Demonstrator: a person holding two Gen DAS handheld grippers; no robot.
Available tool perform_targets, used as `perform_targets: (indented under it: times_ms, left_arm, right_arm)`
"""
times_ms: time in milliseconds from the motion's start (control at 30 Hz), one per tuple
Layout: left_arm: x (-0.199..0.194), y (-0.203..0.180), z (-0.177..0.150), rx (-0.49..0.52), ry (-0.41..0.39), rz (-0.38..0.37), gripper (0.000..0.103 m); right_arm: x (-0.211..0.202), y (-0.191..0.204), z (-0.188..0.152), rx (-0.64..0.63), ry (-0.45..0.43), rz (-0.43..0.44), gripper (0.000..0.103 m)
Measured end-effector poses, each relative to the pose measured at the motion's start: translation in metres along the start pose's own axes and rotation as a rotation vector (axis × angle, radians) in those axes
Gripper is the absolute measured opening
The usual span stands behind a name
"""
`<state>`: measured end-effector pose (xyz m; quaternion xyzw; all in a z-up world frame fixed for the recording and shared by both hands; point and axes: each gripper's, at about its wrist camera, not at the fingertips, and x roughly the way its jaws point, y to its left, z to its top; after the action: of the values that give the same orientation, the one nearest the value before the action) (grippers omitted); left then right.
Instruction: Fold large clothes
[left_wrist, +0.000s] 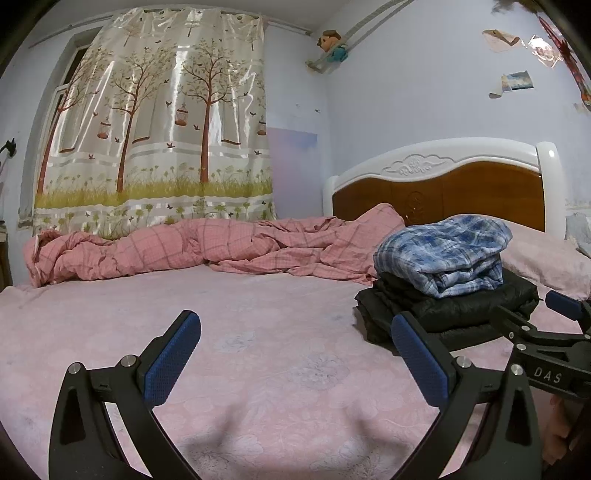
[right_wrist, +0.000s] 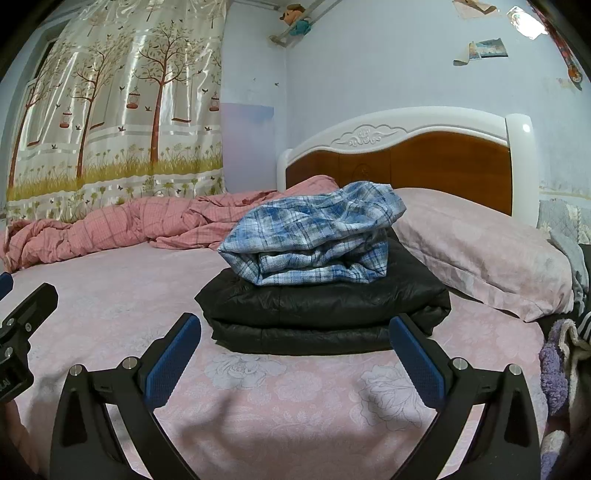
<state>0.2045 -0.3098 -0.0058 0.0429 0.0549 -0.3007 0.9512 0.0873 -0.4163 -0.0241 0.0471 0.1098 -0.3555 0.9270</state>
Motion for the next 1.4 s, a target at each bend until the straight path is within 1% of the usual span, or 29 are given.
perform_targets:
  times_ms: [600,733,1400]
  left_arm:
    - [0.0010,0.0026,-0.0013,-0.009,0.015,-0.007,0.103]
    - [0.0025,0.0043,-0.0015,-0.015,0.029,-0.017,0.103]
    - [0.0020,0.0050,-0.0014,-0.015,0.027,-0.018,0.103]
  right_arm:
    - [0.0003,0.0013,-0.0010,0.001,0.011,0.000,0.103]
    - [-0.0003,0.0021,-0.0015,0.003,0.011,0.000,0.103]
    - [-0.0009,0.0028,-0.0017,0.004,0.011,-0.001,0.103]
